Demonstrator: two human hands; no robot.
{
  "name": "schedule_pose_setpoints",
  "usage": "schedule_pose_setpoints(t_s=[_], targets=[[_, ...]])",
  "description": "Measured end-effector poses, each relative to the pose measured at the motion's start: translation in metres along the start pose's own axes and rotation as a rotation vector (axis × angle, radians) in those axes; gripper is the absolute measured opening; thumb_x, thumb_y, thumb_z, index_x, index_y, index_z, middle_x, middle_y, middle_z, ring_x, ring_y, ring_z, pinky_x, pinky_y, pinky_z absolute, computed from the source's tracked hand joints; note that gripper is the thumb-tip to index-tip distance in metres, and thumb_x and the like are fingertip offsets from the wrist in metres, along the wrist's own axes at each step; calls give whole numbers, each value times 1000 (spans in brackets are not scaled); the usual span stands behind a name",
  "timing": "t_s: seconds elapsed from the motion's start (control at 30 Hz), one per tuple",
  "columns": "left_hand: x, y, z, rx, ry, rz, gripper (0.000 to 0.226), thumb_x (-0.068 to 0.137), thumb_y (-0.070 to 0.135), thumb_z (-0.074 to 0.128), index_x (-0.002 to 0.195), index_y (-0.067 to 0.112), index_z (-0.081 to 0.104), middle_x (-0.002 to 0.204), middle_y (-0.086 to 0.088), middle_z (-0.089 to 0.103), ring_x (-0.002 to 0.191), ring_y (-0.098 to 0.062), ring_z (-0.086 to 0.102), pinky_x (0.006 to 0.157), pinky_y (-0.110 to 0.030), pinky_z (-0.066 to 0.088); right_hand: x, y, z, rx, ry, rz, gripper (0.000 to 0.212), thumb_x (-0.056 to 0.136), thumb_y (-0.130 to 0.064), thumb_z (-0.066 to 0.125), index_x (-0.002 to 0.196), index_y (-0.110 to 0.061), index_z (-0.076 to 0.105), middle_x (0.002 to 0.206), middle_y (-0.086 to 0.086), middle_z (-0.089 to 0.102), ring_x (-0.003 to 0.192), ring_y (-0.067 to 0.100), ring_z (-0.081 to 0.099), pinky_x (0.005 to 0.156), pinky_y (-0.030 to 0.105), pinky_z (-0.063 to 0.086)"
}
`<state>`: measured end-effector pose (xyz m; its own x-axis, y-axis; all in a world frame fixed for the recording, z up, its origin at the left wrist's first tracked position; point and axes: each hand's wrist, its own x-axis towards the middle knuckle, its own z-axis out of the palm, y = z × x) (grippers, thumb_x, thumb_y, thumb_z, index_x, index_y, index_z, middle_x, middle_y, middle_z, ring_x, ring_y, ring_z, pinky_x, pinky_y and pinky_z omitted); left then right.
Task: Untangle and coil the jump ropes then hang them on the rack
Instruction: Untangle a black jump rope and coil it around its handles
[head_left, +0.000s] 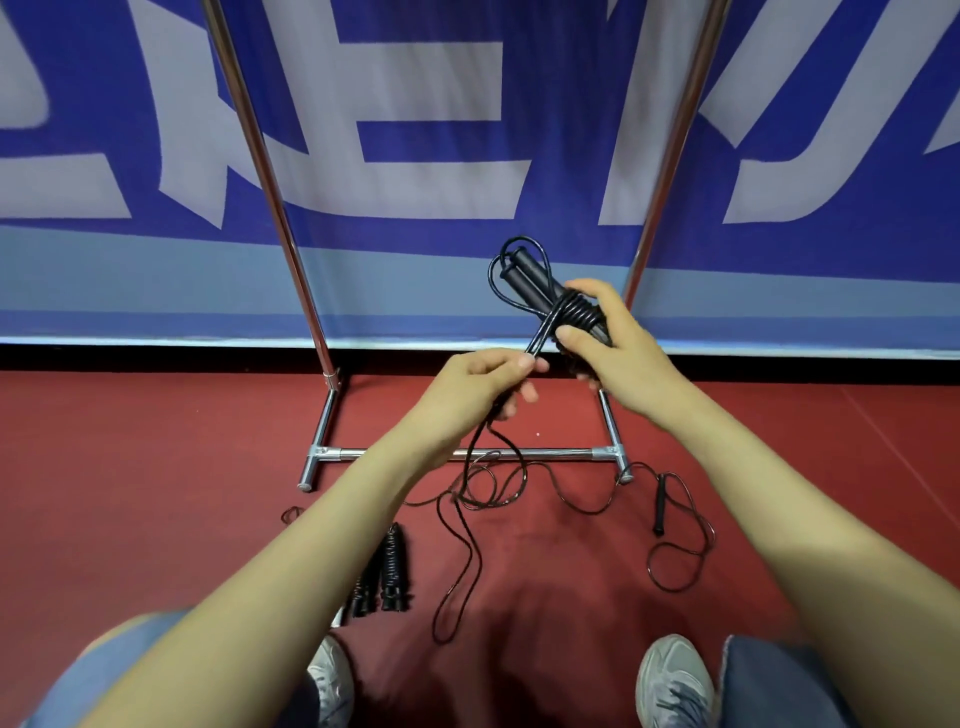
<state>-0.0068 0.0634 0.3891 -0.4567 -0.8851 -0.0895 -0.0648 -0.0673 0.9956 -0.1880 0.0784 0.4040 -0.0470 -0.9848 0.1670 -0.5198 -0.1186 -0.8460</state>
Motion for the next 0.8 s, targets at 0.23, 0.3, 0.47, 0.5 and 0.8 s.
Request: schedule_pose_setpoints(t_s=[0.23,0.3,0.47,0.5,0.8], targets=[[-1,5,-15,104,-40,29,25,97,25,54,98,6,71,66,2,54,57,-7,47,61,-14,41,-2,-9,-15,398,-95,4,31,97,-10,53,118,-32,47,92,8,56,59,20,54,48,26,44],[-2,2,-23,298,-22,65,29,94,32,57,88,8,73,64,1,55,61,-8,49,68,-20,41,-4,-10,-22,561,-160,-11,31,93,-12,55,119,-28,48,94,11,56,60,23,53,47,28,40],[-4,1,-33,408,-172,119,15,91,18,62,93,9,74,69,-3,58,66,-8,50,69,-19,41,-16,-13,-34,593,-581,-11,41,84,-26,71,120,-26,53,90,9,61,62,24,55,48,27,43],[-5,1,-36,437,-212,151,8,89,12,65,92,12,72,72,-1,60,67,-9,52,70,-19,43,-19,-14,-32,506,-664,15,38,85,-23,67,120,-27,54,91,7,62,62,22,55,49,27,44],[8,3,-41,781,-316,151,8,75,21,79,83,19,76,79,13,66,78,-1,60,77,-18,46,-24,-10,-13,102,-1060,274,40,88,-23,63,125,-23,47,74,9,61,57,22,54,49,28,44]])
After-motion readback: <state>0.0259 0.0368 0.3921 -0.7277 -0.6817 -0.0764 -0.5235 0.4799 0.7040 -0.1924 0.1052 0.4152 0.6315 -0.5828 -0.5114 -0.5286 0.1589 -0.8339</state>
